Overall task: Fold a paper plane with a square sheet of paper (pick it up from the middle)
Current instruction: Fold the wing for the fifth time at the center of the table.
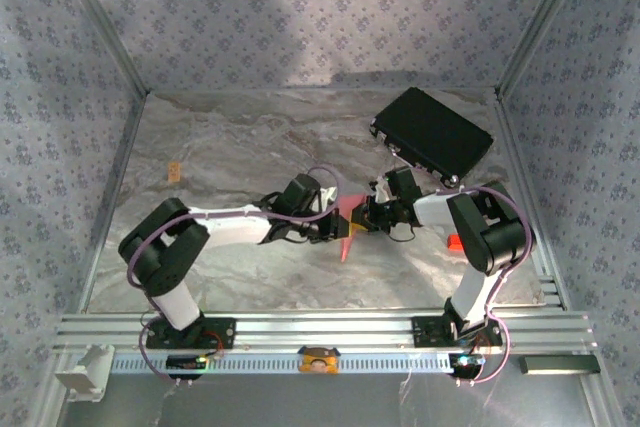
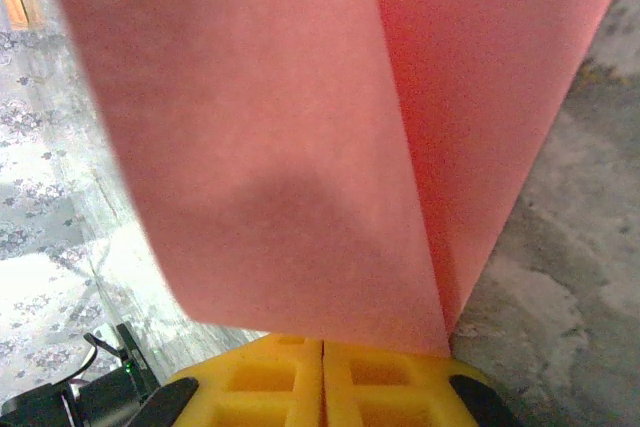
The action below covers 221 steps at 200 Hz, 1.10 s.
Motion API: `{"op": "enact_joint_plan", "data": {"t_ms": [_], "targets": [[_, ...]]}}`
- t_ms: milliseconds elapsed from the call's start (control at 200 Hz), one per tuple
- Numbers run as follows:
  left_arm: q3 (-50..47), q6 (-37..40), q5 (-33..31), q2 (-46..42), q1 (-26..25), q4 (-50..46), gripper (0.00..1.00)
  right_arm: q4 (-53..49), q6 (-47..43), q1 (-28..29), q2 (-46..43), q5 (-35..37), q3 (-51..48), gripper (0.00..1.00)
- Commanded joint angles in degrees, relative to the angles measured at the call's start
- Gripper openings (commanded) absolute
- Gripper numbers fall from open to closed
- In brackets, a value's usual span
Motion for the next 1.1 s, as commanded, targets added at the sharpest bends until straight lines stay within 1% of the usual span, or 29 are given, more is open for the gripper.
{"op": "enact_joint_plan", "data": {"t_ms": [0, 95, 225, 415, 695, 1099], "targets": [[2.4, 0.4, 2.4, 3.3, 0.1, -0.4, 0.07, -4.4, -1.1, 0.4, 2.8, 6.6, -0.8, 0.10], [4.8, 1.3, 3.1, 5.8, 0.1, -2.2, 0.06, -4.3, -1.0, 0.5, 2.8, 6.5, -0.8, 0.10], [6.6, 2.5, 1.9, 7.7, 0.2, -4.6, 0.06, -4.3, -0.9, 0.6, 2.4, 6.6, -0.9, 0.10], [7.8, 3.3, 2.2, 10.6, 0.2, -4.5, 0.06, -4.2, -0.8, 0.7, 2.3, 6.6, -1.0, 0.10], [8.1, 4.7, 0.8, 11.5, 0.1, -6.4, 0.08, -4.9, -1.0, 0.8, 2.0, 6.9, -0.9, 0.10], [9.8, 8.3, -2.3, 13.8, -1.5, -14.5, 0.09, -5.0, -1.0, 0.8, 2.4, 7.1, -0.8, 0.10]]}}
